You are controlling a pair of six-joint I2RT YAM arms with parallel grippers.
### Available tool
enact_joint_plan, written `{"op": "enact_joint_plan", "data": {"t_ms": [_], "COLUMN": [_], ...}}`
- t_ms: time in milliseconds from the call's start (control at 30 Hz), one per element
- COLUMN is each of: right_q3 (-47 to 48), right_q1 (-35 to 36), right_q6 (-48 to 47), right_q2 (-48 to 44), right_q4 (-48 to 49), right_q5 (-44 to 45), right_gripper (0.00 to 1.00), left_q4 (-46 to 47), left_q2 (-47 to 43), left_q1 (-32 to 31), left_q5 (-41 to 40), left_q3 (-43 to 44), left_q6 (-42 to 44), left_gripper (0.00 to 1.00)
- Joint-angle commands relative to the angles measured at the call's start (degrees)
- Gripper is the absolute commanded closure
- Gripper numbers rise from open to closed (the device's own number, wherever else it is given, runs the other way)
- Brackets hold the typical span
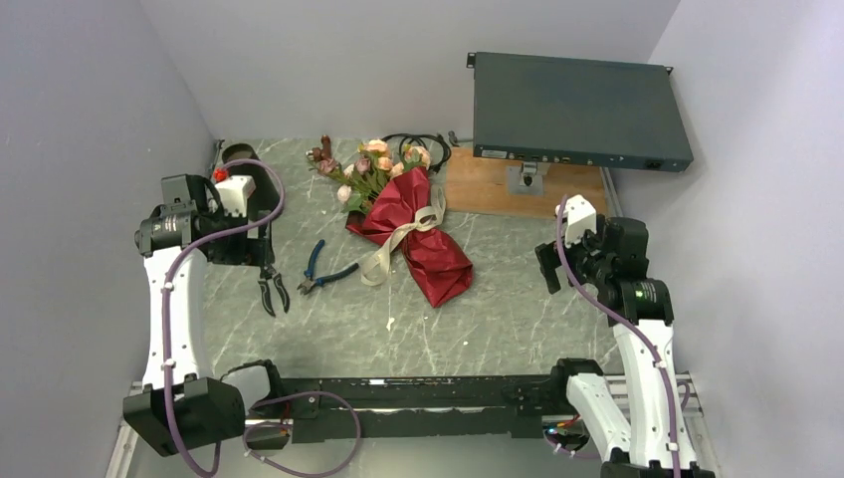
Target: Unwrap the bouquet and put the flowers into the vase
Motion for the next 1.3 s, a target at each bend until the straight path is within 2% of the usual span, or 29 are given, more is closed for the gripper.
{"op": "enact_joint_plan", "data": {"t_ms": [0, 133, 267, 400, 567, 767, 900, 1100, 1200, 1267], "right_q3": [0.1, -1.4, -2.0, -2.5, -2.6, 1.6, 5.4, 9.4, 10.8, 11.3], "right_q1": [0.0, 0.2, 2.4, 11.5, 17.3, 22.5, 25.1, 27.4, 28.2, 28.7], "right_q6": [-1.7, -1.8, 0.1, 3.0, 2.7, 1.9, 2.8, 2.3, 0.6, -0.2], "right_q2": [1.4, 3.2, 7.4, 11.9, 17.9, 29.5, 38.0, 47.3, 51.4, 53.3], "right_q4": [1.3, 3.4, 6.2, 10.3, 15.5, 19.6, 22.7, 24.8, 23.0, 20.7], "right_q5": [-5.7, -10.0, -12.3, -9.6, -10.9, -13.0, -13.9, -15.1, -16.8, -18.8], "right_gripper": [0.0, 0.0, 0.0, 0.0, 0.0, 0.0, 0.0, 0.01, 0.06, 0.14], "left_q4": [4.8, 5.0, 6.3, 10.0, 21.2, 34.9, 36.7, 39.5, 39.1, 39.2], "left_q2": [1.5, 5.9, 9.8, 13.6, 15.7, 19.2, 23.7, 25.2, 26.2, 26.6], "left_q1": [-0.9, -2.2, -6.2, -12.2, -17.1, -18.0, -18.0, -18.1, -18.1, -18.1], "left_q5": [0.6, 6.0, 10.3, 13.4, 20.9, 29.1, 30.7, 30.7, 31.0, 31.7], "left_q3": [0.8, 2.9, 4.4, 4.5, 0.3, -3.1, -1.1, -1.8, -1.5, -1.2], "left_q6": [-1.2, 0.8, 1.9, -0.5, -5.1, -9.5, -10.7, -11.2, -10.4, -10.3], "left_gripper": [0.01, 0.01, 0.01, 0.01, 0.01, 0.01, 0.01, 0.01, 0.01, 0.03]}}
